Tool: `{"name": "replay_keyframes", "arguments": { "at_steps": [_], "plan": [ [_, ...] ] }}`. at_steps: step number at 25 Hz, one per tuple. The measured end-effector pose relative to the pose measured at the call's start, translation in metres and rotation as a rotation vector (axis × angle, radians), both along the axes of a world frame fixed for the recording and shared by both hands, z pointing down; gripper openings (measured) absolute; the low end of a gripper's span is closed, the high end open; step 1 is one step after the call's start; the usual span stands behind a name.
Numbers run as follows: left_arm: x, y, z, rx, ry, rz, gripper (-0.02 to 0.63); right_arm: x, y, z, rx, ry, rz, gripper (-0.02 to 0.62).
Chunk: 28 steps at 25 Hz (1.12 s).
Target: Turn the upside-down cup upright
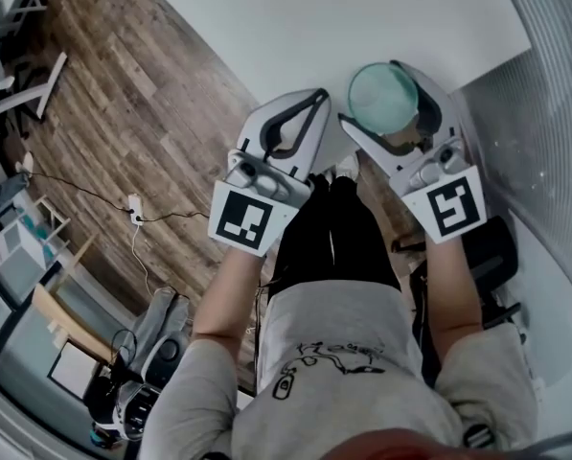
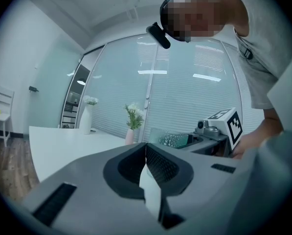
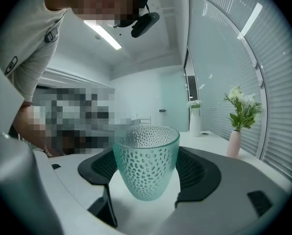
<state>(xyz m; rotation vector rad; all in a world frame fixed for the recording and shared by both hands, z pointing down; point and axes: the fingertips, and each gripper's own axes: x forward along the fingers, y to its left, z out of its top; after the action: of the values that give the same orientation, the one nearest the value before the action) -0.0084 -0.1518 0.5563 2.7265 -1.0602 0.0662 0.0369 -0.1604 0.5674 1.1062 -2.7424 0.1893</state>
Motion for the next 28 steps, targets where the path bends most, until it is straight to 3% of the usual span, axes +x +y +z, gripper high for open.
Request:
{"name": "replay_keyframes", "arguments": {
  "at_steps": [28],
  "plan": [
    [-0.009,0.033,-0.129,0.074,0.053,-0.037,0.005,-0.004,0.024,-0.152,0.054,-0.072,-0.007,0.370]
  ]
}}
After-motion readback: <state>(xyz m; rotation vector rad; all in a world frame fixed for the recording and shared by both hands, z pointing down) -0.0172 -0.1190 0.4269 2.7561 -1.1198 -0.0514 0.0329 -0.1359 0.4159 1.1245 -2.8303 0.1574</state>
